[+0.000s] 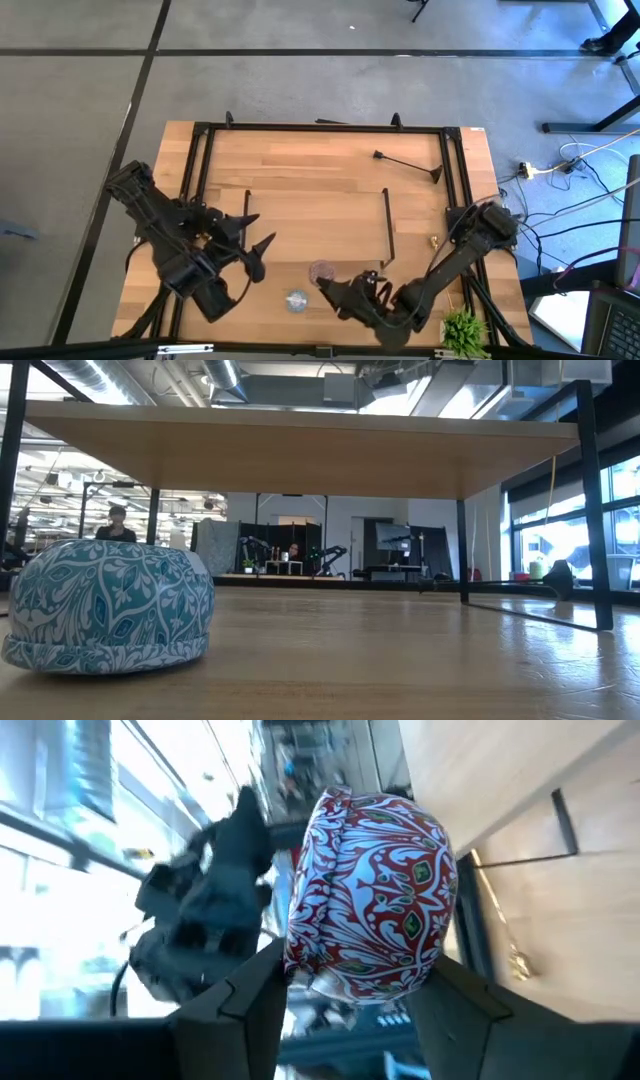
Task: Pick & Place candle stick holders
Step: Put the red scented candle on the shelf
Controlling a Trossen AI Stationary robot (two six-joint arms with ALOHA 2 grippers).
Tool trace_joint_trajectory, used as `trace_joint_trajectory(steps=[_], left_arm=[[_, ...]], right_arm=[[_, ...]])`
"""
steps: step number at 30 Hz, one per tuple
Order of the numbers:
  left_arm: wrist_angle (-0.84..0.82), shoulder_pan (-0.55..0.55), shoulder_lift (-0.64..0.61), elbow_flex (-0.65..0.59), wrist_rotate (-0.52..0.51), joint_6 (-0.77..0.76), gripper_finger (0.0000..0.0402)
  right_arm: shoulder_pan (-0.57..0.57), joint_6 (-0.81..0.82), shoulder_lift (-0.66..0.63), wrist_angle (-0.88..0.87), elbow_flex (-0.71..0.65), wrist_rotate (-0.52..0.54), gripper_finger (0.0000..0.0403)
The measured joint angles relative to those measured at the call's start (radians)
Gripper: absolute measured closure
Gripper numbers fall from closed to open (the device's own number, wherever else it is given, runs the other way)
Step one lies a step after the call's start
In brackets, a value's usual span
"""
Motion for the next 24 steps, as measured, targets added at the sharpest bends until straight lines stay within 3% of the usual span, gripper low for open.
trace_joint_trajectory(steps=[4, 11, 24], left_arm=[[-0.006, -0.015, 0.000, 0.077, -0.073, 0.165, 0.0107], [-0.007, -0.025, 0.000, 0.231, -0.100, 0.467, 0.0107], [-0.007, -0.092, -0.001, 0.353, -0.124, 0.670, 0.0107]], right_arm=[[-0.011, -0.020, 0.080, -0.011, 0.123, 0.049, 0.0226], [-0.060, -0.105, 0.140, -0.075, 0.255, 0.108, 0.0226], [-0.109, 0.095, 0.222, -0.152, 0.266, 0.081, 0.0226]])
